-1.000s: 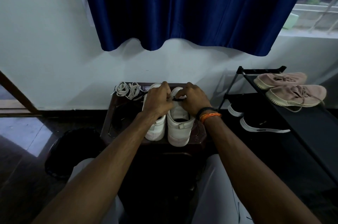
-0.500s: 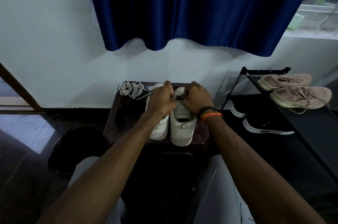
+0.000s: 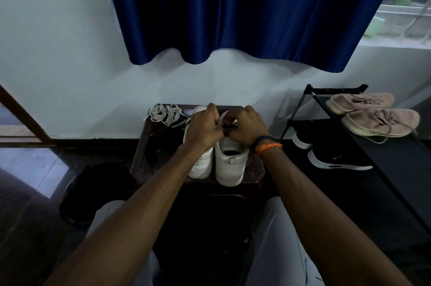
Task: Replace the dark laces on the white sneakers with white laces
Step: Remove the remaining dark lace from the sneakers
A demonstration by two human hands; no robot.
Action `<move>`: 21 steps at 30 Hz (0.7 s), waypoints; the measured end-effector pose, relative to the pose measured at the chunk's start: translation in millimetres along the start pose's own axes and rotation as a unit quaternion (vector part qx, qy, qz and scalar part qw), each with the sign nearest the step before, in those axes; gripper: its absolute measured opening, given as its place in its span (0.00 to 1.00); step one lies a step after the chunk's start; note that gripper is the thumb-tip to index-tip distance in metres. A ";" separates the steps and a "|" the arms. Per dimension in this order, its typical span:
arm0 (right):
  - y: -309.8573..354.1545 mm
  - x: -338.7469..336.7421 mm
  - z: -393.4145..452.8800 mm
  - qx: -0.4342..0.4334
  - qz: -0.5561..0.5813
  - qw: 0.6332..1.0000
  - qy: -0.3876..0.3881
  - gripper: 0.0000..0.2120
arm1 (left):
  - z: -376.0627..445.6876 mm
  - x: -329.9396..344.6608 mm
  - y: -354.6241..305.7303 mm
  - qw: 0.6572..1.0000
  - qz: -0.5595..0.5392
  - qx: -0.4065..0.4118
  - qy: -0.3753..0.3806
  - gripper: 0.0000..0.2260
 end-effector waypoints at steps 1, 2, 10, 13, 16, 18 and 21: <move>0.7 1.5 0.6 -0.006 -0.024 1.000 0.000 0.09 | -0.2 -1.0 -0.8 1.000 -0.003 0.002 0.000 0.11; 0.5 2.4 2.0 -0.006 -0.041 0.999 -0.001 0.09 | -0.5 -2.5 -2.0 1.000 -0.005 0.003 -0.001 0.13; -20.3 -12.3 5.1 0.080 -0.022 0.990 -0.112 0.11 | 0.9 0.1 2.6 1.000 0.017 -0.008 -0.015 0.09; -44.5 -42.1 -3.0 0.182 0.030 0.958 -0.217 0.12 | 2.0 0.8 4.0 1.000 0.020 -0.011 -0.020 0.08; -59.1 -48.3 -5.4 0.223 0.021 0.957 -0.183 0.11 | 2.4 1.7 2.3 0.999 0.038 -0.007 -0.020 0.07; -54.0 -42.9 -3.8 0.186 0.019 0.973 -0.136 0.11 | 2.2 2.5 2.2 0.999 0.040 -0.006 -0.021 0.07; -31.6 -27.4 3.0 0.083 0.038 0.992 -0.088 0.13 | 1.5 1.3 0.7 0.999 0.035 -0.002 -0.021 0.07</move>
Point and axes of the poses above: each hand's wrist, its own z-axis towards the middle knuckle, its own x-axis out of the palm, y = z × x, the point moved 4 cm from there along z, towards the middle knuckle, and after that the axes turned 6 degrees about z, right-handed, at the moved point
